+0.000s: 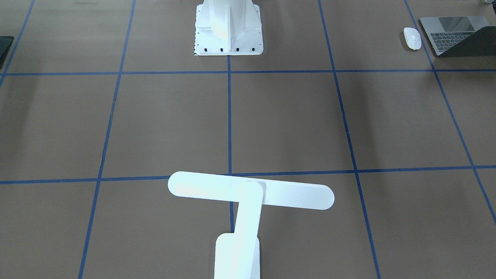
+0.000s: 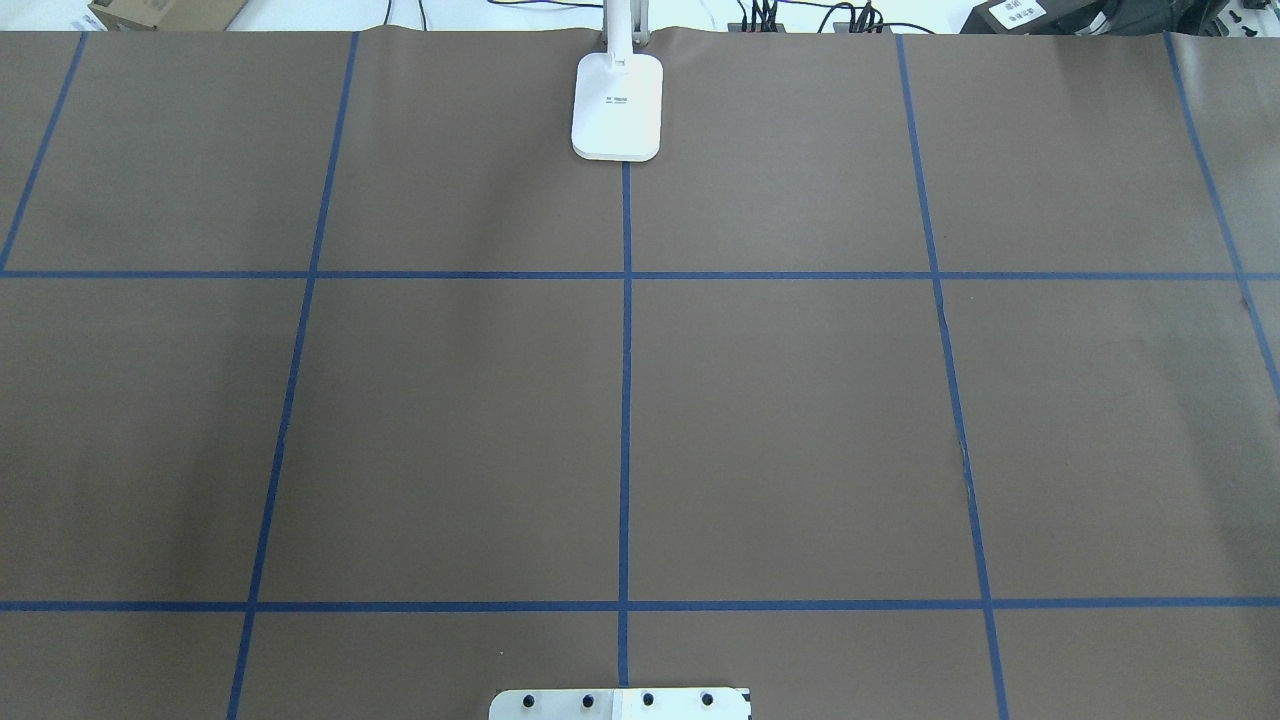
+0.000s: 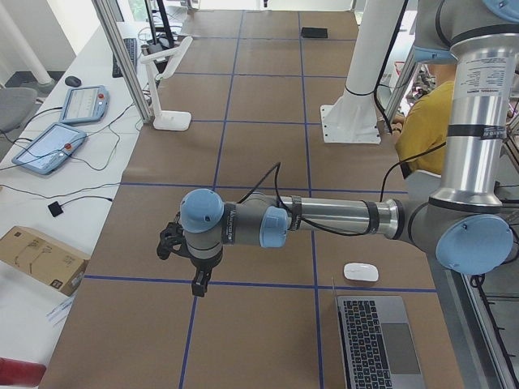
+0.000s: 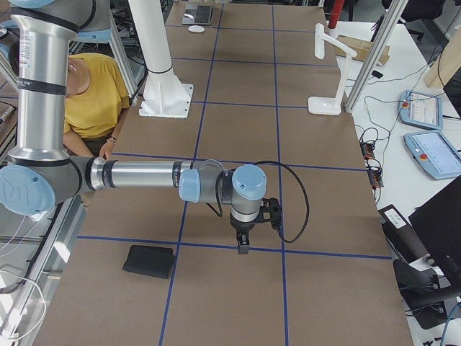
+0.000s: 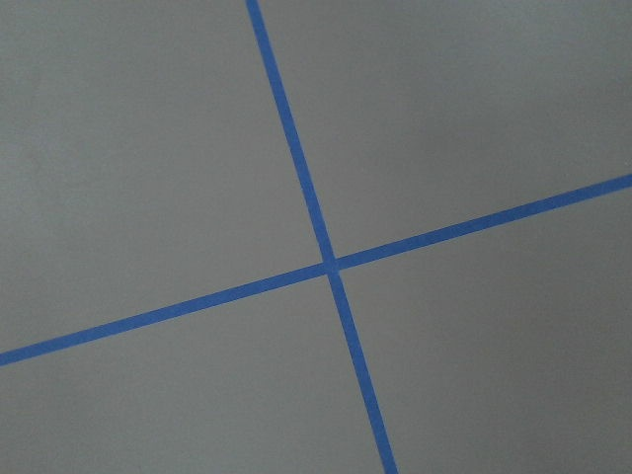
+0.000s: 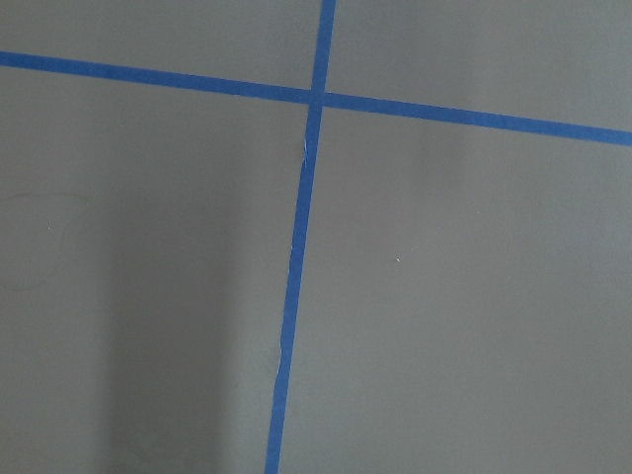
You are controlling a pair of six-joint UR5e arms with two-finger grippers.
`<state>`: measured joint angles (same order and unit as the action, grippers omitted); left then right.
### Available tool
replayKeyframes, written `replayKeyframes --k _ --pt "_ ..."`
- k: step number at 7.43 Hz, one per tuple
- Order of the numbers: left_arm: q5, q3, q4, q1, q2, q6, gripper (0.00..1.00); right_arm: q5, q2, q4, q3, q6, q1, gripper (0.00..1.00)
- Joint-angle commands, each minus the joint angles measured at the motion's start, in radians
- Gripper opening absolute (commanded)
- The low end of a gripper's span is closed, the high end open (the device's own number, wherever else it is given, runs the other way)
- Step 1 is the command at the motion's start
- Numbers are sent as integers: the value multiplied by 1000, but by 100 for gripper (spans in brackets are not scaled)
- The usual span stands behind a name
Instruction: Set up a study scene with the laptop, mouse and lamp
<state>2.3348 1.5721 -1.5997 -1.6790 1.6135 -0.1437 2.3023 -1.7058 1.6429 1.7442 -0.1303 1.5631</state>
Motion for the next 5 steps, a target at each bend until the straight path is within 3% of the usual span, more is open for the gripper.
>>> replayKeyframes --k 1,5 --pt "-40 -15 12 -77 49 4 100 0 0 0 1 1 0 100" --pt "-70 -38 37 -188 -6 12 100 0 0 -2 1 0 0 100"
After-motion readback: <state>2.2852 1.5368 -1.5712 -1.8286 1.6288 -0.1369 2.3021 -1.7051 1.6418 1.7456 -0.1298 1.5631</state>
